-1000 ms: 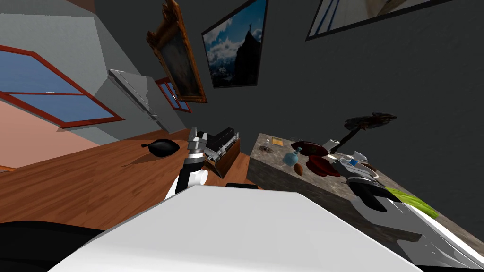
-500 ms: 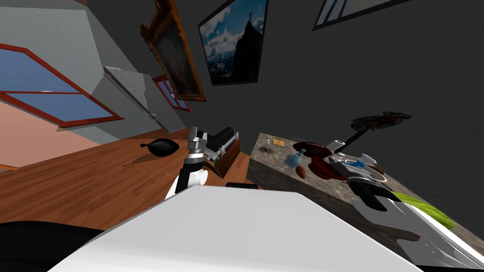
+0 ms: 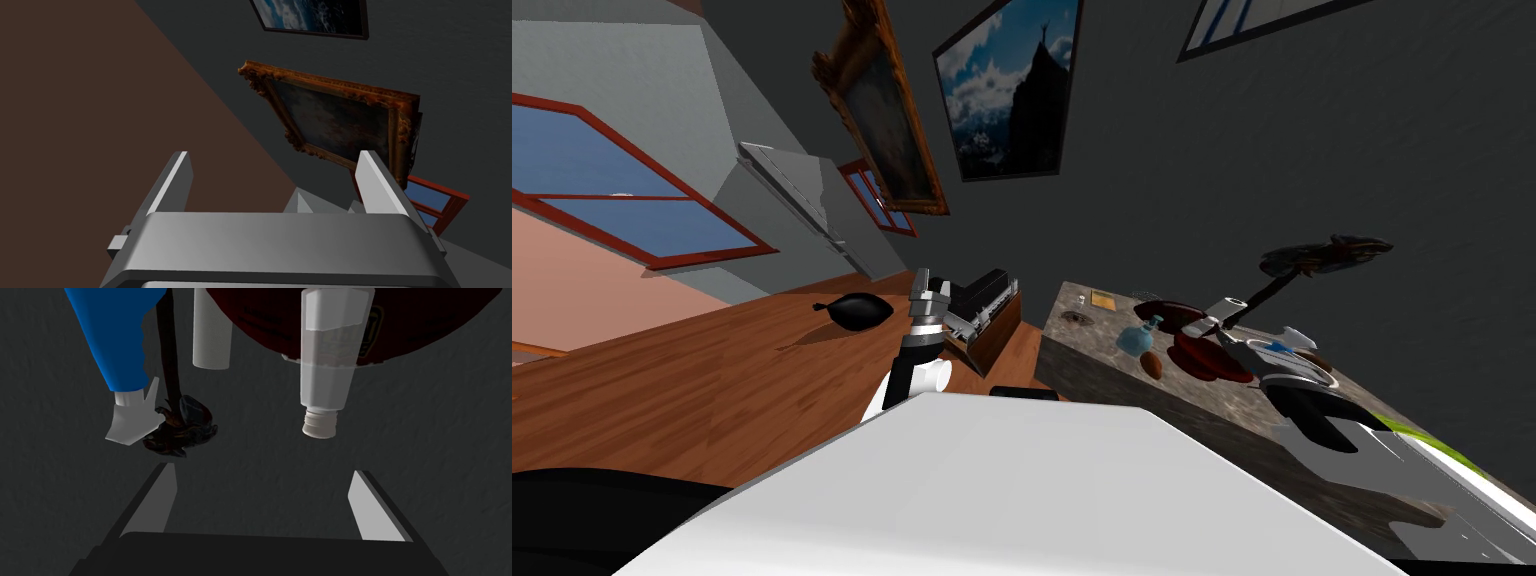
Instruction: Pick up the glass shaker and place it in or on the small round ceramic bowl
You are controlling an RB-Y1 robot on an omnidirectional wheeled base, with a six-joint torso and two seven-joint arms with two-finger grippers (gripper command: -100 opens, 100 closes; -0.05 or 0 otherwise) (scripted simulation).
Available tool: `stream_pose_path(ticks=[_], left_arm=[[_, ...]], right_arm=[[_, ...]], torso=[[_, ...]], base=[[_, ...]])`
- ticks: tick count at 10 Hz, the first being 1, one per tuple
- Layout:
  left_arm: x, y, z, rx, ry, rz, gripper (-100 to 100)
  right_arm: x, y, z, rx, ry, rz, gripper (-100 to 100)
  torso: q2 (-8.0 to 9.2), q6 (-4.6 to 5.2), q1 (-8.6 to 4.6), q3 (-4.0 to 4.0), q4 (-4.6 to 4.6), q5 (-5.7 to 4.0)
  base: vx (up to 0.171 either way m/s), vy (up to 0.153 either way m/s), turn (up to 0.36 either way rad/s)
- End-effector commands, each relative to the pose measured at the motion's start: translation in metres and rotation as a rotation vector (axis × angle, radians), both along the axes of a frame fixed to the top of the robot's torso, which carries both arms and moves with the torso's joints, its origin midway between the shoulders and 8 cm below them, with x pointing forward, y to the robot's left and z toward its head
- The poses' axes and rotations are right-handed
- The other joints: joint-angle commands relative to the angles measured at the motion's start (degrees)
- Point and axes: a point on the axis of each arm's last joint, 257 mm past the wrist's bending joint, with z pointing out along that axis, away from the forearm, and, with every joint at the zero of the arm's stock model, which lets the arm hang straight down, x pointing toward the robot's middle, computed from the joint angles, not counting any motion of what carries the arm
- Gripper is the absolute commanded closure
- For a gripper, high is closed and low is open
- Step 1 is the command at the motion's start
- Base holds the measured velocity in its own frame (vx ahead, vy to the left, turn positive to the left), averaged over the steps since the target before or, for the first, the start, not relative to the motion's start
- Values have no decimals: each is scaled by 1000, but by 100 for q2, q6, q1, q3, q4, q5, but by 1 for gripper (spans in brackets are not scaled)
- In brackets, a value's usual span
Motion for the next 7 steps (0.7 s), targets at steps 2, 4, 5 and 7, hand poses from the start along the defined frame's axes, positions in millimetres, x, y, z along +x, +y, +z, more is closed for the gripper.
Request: stream_pose_path(ticks=[2,4,5,7], left_arm=[[0,0,0,0,0,0,0],[0,0,0,0,0,0,0],[0,0,0,0,0,0,0],[0,0,0,0,0,0,0]], right_arm=[[-2,-9,16,1,-1,-7,-100],[-3,-12,27,2,0,-9,-100],[-4,-14,32,2,0,-9,-100],[-4,-15,34,1,1,-8,-100]], torso=[[-1,0,-1,0,0,0],[-2,0,-2,-1,0,-1],[-2,0,-3,-1,0,-1],[-1,0,-2,0,0,-1]], base=[[-3,20,18],[-1,17,15],[-2,19,22],[-3,13,10]])
